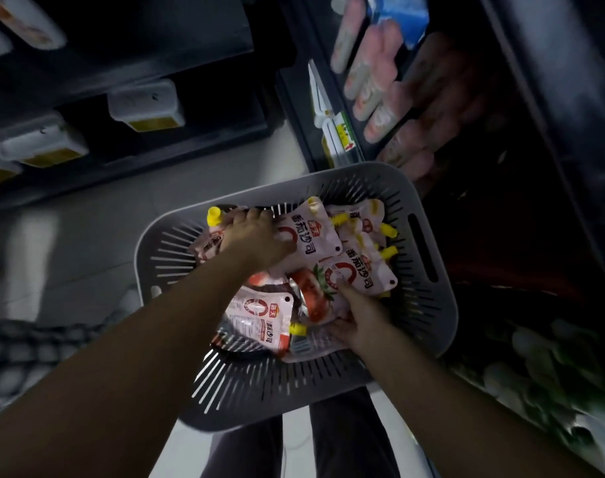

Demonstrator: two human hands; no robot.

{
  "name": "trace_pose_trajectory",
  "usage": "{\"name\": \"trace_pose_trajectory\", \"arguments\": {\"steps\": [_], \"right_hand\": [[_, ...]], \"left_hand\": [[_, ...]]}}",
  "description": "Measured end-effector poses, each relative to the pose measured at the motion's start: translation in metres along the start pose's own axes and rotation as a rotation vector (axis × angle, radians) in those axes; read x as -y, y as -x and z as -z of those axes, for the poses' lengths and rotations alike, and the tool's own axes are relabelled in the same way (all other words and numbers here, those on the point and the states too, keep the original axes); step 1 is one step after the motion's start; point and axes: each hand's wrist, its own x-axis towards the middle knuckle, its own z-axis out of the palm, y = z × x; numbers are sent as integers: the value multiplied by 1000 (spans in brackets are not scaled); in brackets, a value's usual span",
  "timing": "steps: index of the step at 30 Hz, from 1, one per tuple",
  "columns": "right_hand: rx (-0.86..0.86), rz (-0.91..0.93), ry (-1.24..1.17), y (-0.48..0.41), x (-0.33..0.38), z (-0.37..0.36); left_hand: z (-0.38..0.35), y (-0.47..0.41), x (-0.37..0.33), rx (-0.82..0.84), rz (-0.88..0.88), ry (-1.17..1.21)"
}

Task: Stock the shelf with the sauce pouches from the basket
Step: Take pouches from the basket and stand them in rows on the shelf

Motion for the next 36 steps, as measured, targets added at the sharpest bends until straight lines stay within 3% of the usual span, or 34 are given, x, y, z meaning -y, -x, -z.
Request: {"name": "trace_pose_trajectory", "arguments": {"steps": [3, 6, 11, 18, 24, 36], "right_hand": [[-10, 41, 16, 3, 0, 5], [21, 73, 79, 7, 3, 13], [99, 107, 171, 7, 6, 19], [124, 84, 200, 9, 8, 18], [156, 113, 229, 15, 11, 27], [556, 282, 246, 89, 62, 26]], "left_hand": [[-4, 0, 7, 94, 14, -113], [-9, 8, 8, 76, 36, -73], [-17, 19, 3, 91, 94, 405], [-18, 24, -1, 246, 99, 579], [-10, 39, -5, 146, 42, 519], [60, 123, -14, -3, 0, 1217]]}}
